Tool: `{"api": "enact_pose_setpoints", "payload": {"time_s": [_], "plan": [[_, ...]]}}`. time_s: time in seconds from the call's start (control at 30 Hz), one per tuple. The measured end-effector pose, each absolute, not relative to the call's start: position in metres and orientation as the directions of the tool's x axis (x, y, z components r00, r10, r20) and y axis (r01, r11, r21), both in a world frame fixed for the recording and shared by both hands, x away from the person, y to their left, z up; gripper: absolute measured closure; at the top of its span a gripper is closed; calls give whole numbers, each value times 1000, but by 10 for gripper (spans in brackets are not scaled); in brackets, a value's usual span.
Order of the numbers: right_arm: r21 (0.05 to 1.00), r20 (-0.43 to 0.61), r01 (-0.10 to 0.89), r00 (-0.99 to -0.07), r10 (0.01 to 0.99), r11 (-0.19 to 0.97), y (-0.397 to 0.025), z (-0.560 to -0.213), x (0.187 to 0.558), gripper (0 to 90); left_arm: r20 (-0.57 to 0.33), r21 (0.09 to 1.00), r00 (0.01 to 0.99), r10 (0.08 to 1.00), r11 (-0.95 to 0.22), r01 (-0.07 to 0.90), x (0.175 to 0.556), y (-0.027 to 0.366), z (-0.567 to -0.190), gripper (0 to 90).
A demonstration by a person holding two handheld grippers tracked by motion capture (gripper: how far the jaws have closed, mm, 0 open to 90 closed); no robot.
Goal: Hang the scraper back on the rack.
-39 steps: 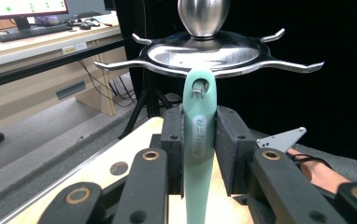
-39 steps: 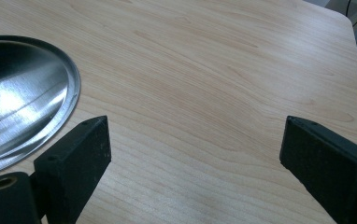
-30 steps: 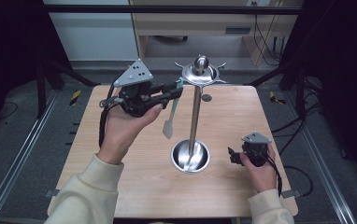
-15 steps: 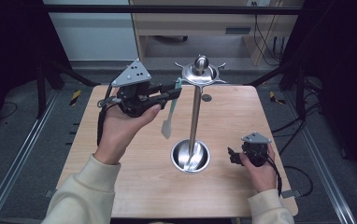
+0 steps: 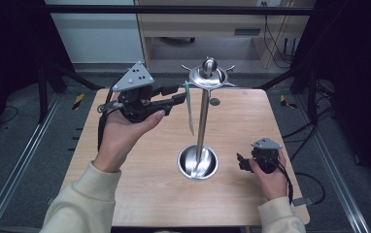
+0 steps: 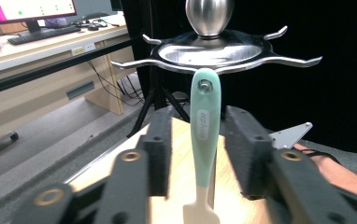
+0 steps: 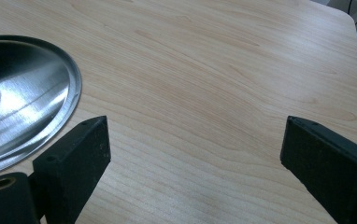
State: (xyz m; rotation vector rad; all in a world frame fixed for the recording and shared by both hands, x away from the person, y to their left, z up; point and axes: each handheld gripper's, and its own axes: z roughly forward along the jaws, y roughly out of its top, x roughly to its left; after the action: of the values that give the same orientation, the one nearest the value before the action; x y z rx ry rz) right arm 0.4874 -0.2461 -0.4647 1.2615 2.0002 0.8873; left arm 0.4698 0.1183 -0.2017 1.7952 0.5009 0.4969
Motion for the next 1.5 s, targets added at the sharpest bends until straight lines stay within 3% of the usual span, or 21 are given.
{"api": "enact_pose_setpoints", "payload": {"time_s": [0.23, 0.43, 0.67, 0.83, 0.9, 0.97, 1.5], "plan": [[791, -142, 517, -363, 921, 326, -246, -465, 487, 87, 101, 957, 775, 624, -274, 96, 461, 127, -208, 311], [790, -142, 519, -362, 921, 326, -246, -465, 487, 87, 90, 948, 763, 640, -291, 132, 457, 134, -218, 151], [788, -141, 523, -361, 922, 326, -246, -465, 487, 86, 74, 933, 759, 647, -314, 177, 449, 150, -235, 112], [788, -141, 522, -362, 921, 326, -245, -465, 487, 85, 127, 927, 760, 638, -348, 137, 446, 158, -251, 93], [788, -143, 521, -362, 921, 327, -245, -465, 487, 85, 106, 924, 762, 639, -347, 162, 444, 161, -259, 86], [789, -141, 521, -361, 922, 325, -245, -465, 487, 85, 31, 915, 774, 632, -330, 233, 442, 162, -275, 85], [789, -148, 516, -366, 919, 332, -243, -465, 486, 82, -12, 868, 748, 663, -365, 338, 450, 187, -341, 77]]}}
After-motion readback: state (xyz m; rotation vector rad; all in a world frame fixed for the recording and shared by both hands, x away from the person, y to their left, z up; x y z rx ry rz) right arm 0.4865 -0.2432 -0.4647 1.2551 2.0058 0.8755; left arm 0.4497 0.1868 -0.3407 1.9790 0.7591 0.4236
